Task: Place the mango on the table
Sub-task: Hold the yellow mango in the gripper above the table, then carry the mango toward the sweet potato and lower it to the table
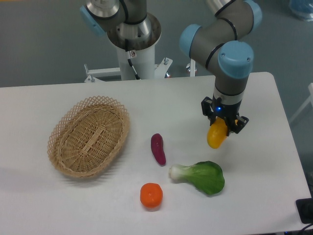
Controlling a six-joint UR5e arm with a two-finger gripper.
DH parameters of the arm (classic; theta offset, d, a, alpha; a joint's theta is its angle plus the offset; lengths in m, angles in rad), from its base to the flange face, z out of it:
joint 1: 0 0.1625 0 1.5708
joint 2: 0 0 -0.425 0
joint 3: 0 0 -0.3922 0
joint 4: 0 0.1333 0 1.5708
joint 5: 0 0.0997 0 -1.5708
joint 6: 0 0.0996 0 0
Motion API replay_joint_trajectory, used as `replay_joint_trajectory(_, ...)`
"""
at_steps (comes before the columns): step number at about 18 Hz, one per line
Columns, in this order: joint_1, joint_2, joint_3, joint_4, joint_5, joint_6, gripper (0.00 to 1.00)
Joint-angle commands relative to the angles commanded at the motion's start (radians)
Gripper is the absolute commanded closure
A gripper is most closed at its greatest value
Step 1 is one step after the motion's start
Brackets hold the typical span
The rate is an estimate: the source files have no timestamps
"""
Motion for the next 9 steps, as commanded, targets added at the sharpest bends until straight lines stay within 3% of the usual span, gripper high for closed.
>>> replay_joint_trajectory(7, 0.011, 0.041, -0.103, 0.003, 0.002, 0.07, 0.44)
replay_joint_trajectory(9, 0.012, 0.04, -0.115, 0.029, 0.002, 0.068, 0.44)
